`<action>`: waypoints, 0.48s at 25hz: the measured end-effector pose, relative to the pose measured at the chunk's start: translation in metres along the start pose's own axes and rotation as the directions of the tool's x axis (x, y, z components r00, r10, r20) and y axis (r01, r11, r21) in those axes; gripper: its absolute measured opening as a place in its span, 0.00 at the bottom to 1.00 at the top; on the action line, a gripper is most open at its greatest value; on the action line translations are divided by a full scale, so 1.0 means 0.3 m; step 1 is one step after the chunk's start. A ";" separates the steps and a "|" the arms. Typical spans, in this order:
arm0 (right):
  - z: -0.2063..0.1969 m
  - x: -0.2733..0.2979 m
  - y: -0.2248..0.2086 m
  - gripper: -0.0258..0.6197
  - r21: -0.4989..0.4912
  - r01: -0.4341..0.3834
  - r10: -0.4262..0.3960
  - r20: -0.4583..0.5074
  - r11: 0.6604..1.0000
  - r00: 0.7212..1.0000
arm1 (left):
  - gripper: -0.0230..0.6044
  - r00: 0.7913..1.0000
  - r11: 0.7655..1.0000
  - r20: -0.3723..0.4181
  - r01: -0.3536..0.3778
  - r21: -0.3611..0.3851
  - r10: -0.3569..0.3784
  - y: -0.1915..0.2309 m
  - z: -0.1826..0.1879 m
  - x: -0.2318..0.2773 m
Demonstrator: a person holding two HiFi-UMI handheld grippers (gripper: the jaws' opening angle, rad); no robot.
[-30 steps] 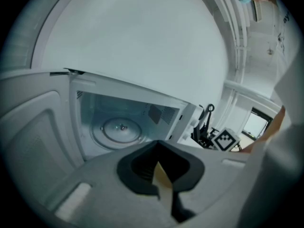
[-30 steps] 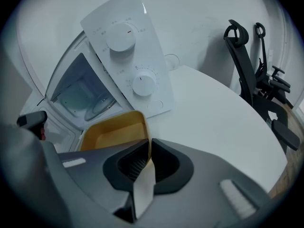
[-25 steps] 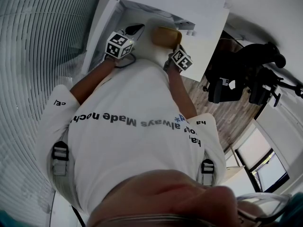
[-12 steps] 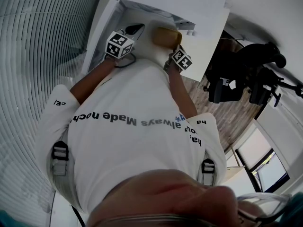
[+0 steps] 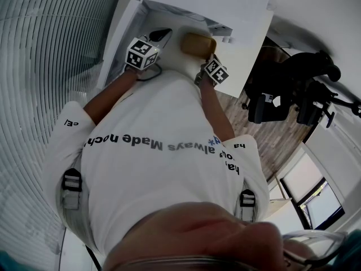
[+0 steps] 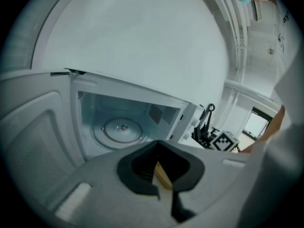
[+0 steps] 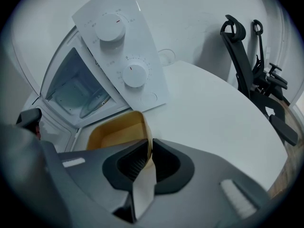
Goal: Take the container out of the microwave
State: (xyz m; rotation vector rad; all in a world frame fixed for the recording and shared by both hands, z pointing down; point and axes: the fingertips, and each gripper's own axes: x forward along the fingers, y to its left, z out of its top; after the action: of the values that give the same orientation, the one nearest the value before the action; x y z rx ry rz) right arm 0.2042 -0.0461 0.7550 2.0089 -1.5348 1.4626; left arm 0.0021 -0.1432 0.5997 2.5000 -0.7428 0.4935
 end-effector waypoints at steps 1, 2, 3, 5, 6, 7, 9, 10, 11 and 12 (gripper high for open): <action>0.002 -0.002 0.002 0.09 -0.001 -0.002 0.002 0.003 1.000 1.000 | 0.04 1.000 1.000 0.000 0.000 0.001 0.000 0.000 0.001 0.000; 0.003 -0.004 0.005 0.09 -0.003 -0.003 0.003 0.005 1.000 1.000 | 0.04 1.000 1.000 0.001 0.000 0.001 0.000 0.000 0.003 0.001; 0.006 -0.006 0.007 0.09 -0.007 -0.003 0.003 0.009 1.000 1.000 | 0.04 1.000 1.000 0.002 0.001 0.002 -0.001 0.000 0.004 0.002; 0.013 -0.011 0.007 0.10 -0.016 0.001 -0.001 0.016 1.000 1.000 | 0.04 1.000 1.000 0.003 0.002 0.002 -0.002 -0.002 0.006 0.003; 0.017 -0.014 0.006 0.11 -0.021 0.004 -0.004 0.020 1.000 1.000 | 0.04 1.000 1.000 0.003 0.002 0.002 -0.002 -0.002 0.007 0.004; 0.022 -0.017 0.005 0.11 -0.026 0.007 -0.007 0.024 1.000 1.000 | 0.04 1.000 1.000 0.004 0.003 0.001 -0.003 -0.003 0.007 0.004; 0.032 -0.024 0.002 0.12 -0.036 0.013 -0.011 0.035 0.999 0.999 | 0.04 1.000 1.000 0.004 0.003 0.001 -0.003 -0.003 0.006 0.005; 0.039 -0.030 0.001 0.12 -0.045 0.017 -0.015 0.044 0.999 0.999 | 0.04 1.000 1.000 0.005 0.003 0.001 -0.003 -0.004 0.007 0.005; 0.049 -0.038 0.000 0.12 -0.059 0.023 -0.019 0.054 0.998 0.998 | 0.04 1.000 1.000 0.007 0.004 0.001 -0.004 -0.005 0.008 0.006; 0.061 -0.048 0.002 0.12 -0.076 0.028 -0.023 0.067 0.997 0.998 | 0.04 1.000 1.000 0.009 0.005 0.000 -0.005 -0.006 0.011 0.006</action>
State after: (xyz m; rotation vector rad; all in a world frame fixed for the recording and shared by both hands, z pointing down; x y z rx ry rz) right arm 0.2146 -0.0497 0.7344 2.0432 -1.5603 1.3198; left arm 0.0053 -0.1443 0.5972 2.5052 -0.7397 0.4812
